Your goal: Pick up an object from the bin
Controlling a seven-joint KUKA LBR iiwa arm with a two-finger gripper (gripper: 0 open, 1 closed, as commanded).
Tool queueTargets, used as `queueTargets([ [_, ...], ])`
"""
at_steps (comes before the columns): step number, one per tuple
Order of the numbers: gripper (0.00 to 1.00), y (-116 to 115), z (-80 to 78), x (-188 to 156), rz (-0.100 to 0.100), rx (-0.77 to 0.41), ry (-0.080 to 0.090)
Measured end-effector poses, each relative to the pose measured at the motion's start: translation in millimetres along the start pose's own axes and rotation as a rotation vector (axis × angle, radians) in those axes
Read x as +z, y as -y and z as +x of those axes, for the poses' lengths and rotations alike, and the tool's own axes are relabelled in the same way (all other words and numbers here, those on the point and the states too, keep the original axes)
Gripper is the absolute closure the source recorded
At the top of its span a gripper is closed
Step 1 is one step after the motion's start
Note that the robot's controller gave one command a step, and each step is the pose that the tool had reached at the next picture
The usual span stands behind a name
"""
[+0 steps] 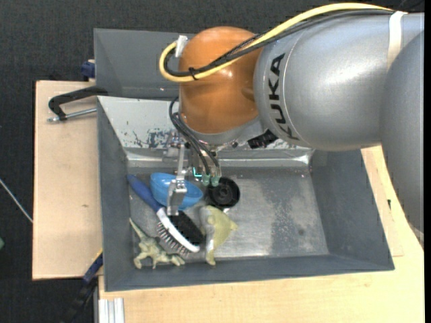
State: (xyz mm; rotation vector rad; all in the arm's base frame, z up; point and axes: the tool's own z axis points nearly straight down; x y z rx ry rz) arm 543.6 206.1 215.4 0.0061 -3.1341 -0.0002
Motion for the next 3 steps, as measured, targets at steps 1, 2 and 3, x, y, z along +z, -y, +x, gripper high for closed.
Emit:
queueTargets([
  [1,0.00,35,9.3,121,-0.006,-0.211,0.010],
  [2,1.00,35,11.2,123,-0.005,-0.209,-0.001],
  [3,1.00,42,12.8,-14,-0.001,-0.306,0.022],
])
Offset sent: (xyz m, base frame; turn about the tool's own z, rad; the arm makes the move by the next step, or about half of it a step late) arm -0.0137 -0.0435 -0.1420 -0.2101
